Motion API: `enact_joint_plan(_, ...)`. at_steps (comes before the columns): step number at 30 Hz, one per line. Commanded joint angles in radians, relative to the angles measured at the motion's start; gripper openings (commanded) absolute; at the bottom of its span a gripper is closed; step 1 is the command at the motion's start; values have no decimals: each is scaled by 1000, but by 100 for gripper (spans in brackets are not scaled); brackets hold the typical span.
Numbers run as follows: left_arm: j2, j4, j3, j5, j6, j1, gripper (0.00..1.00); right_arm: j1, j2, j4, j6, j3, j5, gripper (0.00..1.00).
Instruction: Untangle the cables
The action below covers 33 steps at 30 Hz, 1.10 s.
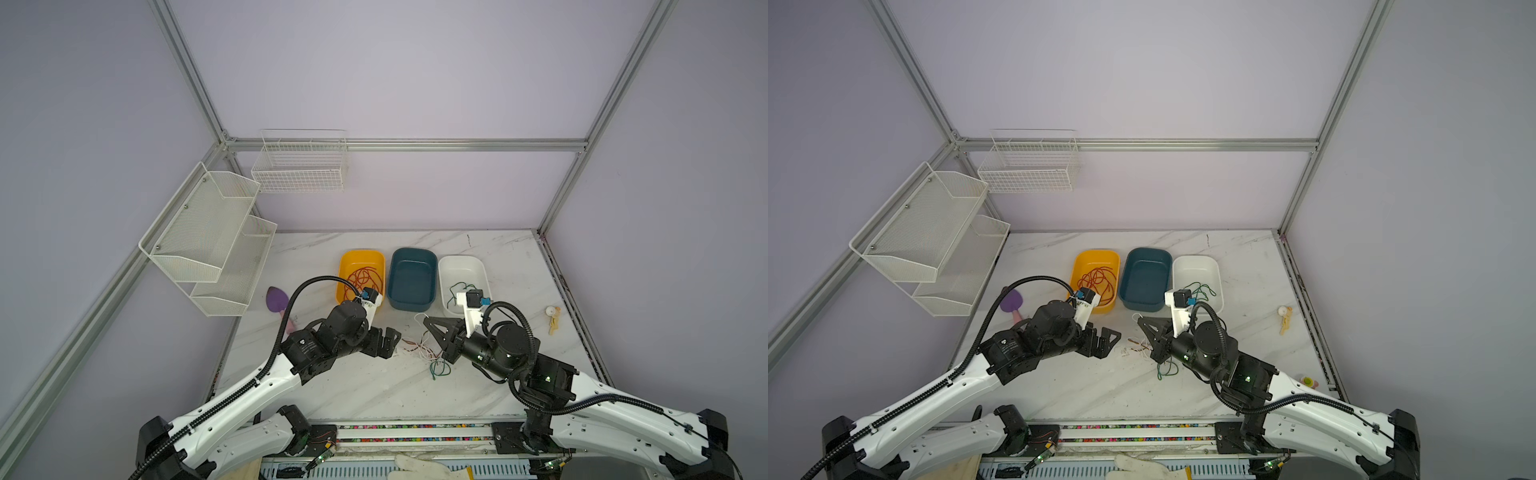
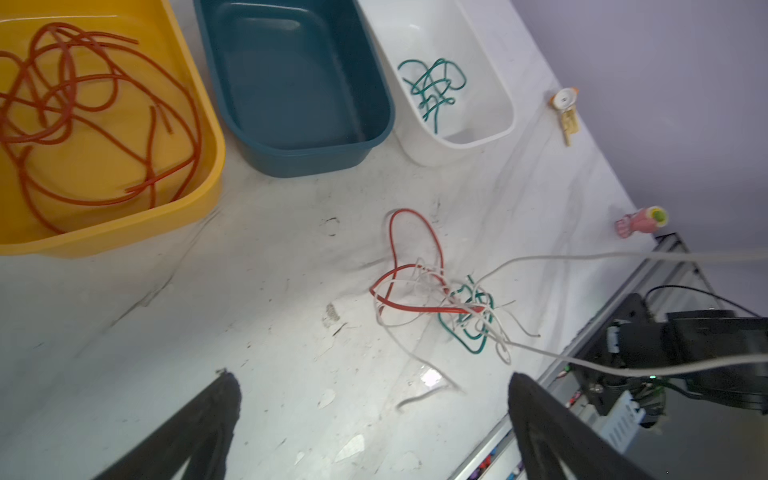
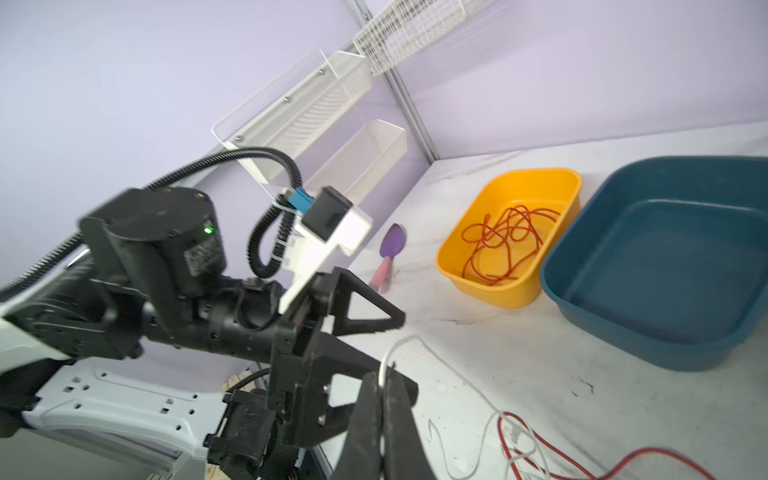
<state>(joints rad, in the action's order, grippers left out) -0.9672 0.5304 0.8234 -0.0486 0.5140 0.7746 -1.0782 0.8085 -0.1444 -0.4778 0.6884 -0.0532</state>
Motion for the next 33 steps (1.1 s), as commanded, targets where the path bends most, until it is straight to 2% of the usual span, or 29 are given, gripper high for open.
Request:
enact_joint_plan(1,9,-191,-102,-144,104,5,100,-5,-9,-31,40,58,62,0)
enact_joint_plan(9,-35,-395,-206,-257,190,15,100,-5,14,-62,48,128,130,0)
enact_joint_plan(16,-93,-495,-259,-290,230,34,99,-6,32,-64,62,185,148,0)
enact_joint_plan(19,-115,-514,-275,-294,236,43,92,-5,31,-59,67,212,152,0)
enact_joint_plan(23,-127,-532,-302,-280,239,46,76,-5,25,-22,90,258,133,0)
enact_joint_plan(26,-134,-547,-321,-275,239,46,68,-5,18,2,103,293,115,0)
enact_joint_plan(29,-150,-562,-335,-277,239,46,63,-5,11,9,113,314,96,0)
enact_joint_plan(33,-185,-584,-349,-281,240,46,61,-5,14,27,131,352,75,0)
